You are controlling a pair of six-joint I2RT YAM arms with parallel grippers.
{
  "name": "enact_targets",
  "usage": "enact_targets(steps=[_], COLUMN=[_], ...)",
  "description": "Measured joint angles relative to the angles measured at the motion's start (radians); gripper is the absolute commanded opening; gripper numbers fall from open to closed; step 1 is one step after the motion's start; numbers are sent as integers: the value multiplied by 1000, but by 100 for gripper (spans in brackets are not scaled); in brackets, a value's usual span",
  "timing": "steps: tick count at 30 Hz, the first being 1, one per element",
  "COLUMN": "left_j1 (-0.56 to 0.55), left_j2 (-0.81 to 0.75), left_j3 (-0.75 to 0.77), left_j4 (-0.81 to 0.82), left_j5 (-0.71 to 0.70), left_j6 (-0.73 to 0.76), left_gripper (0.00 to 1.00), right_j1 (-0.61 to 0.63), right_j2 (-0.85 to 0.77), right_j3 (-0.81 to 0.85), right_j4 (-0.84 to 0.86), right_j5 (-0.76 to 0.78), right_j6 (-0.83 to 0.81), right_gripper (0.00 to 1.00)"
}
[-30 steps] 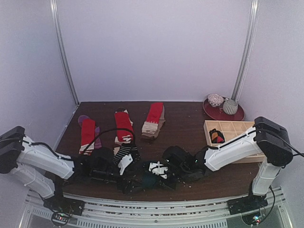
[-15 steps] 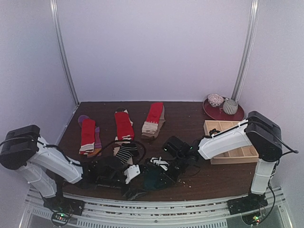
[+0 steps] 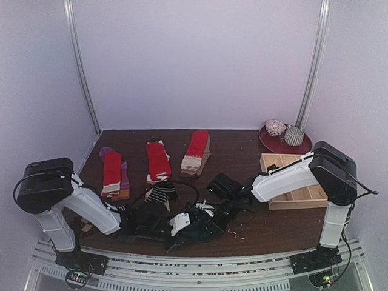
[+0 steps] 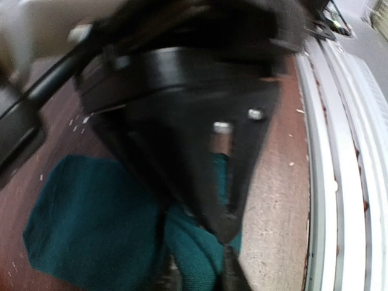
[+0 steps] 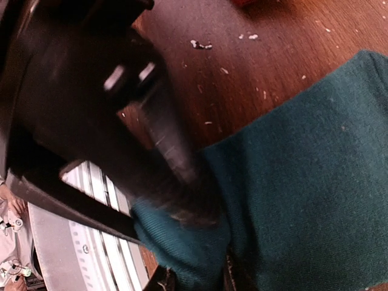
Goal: Roll the socks
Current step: Roll the sock at the center of the board.
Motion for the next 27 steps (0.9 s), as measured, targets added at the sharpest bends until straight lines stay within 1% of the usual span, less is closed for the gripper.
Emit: enact_targets(steps=[1, 4, 5, 8, 10, 12, 14, 18, 20, 22, 27], left_j1=[-1, -3, -3, -3, 0, 6, 20, 45, 62, 84, 132], left_j2=[5, 19, 23, 29, 28, 25, 16, 10, 15, 26, 60], left_j3=[0, 0, -2, -11, -18, -22, -23, -3, 11, 21, 29], left_j4=[6, 39, 49, 77, 88, 86, 68, 13, -13, -27, -15], left_j5=[11, 23, 26, 30, 34, 47, 68, 132, 175, 226, 336], left_j6=[-3, -14, -20, -50, -80, -113, -149, -206, -232, -258, -312], left_gripper=[0, 0, 0, 0, 0, 0, 0, 0, 0, 0, 0], right_j1=[-2, -10, -10, -9, -6, -8, -9, 17, 61, 115, 180], right_j2=[0, -6, -10, -47, -94, -168, -276, -462, -496, -497, -430], right_j3=[0, -4, -9, -47, -107, -191, -309, -491, -534, -547, -522], right_j4=[-2, -6, -5, 37, 96, 161, 256, 454, 524, 570, 626], right_j5=[-1, -13, -16, 1, 38, 87, 146, 266, 329, 390, 475], right_j6=[0, 6, 10, 14, 17, 18, 5, -92, -164, -249, -392], right_gripper=[21, 38, 40, 42, 46, 48, 51, 53, 54, 55, 54])
